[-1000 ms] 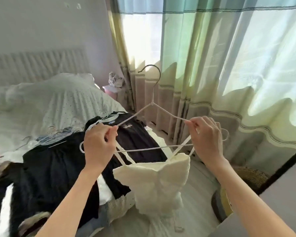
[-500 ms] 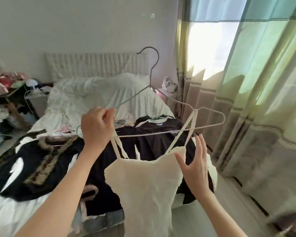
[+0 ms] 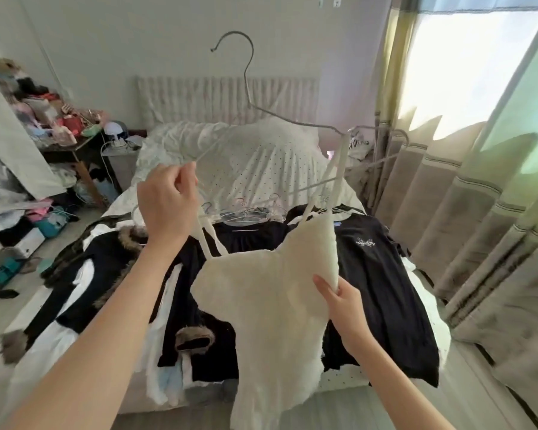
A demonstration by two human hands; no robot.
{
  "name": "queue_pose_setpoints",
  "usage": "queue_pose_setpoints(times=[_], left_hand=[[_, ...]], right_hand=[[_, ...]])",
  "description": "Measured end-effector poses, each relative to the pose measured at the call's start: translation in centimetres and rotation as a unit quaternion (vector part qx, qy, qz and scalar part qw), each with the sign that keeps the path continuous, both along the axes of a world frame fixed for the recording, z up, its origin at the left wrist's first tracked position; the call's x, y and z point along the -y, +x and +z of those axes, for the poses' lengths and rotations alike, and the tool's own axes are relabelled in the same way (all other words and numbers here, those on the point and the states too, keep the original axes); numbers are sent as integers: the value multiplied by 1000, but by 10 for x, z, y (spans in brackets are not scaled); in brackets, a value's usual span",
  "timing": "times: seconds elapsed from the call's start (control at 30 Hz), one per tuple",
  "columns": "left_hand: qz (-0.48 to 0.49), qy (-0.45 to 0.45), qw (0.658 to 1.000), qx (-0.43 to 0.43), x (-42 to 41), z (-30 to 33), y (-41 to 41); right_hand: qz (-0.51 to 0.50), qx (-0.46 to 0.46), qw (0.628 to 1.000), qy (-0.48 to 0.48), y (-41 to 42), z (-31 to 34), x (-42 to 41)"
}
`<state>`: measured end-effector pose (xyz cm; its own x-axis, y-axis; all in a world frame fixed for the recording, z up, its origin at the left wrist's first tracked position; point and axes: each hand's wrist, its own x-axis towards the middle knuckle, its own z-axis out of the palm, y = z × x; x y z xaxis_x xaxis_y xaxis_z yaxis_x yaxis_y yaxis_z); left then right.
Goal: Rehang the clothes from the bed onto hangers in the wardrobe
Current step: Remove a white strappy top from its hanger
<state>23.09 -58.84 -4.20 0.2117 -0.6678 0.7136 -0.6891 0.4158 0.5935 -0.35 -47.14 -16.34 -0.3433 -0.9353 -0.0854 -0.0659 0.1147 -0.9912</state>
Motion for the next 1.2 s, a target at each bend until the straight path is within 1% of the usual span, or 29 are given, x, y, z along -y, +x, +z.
queue_pose_setpoints(times=[0.13,0.33,0.5,0.57,0.67,0.77,0.83,0.9,1.03,1.2], left_hand=[[33,-38,998,29,38,22,11],[49,-85,992,77,114,55,20],[42,-97,992,64,162,63,31],[50,-91,992,65,180,69,37],[59,-104,991,63,209,85,42],[63,-115,991,41,235,91,39],[59,-102,992,36,254,81,32],[58,-73,995,46,275,61,25],[64,-16,994,89,327,11,11],[49,74,990,110,391,-50,-8]], right_hand=[[12,50,998,-34,18,41,39],[56,133,989,-40,50,108,111],[51,200,977,-55,60,136,166],[46,210,975,-60,61,145,187],[53,215,971,-91,57,163,222],[57,195,972,-120,45,173,257],[53,178,976,-111,35,164,282],[49,169,981,-80,27,144,308],[55,154,987,-9,11,84,362],[34,116,992,41,-9,18,425]])
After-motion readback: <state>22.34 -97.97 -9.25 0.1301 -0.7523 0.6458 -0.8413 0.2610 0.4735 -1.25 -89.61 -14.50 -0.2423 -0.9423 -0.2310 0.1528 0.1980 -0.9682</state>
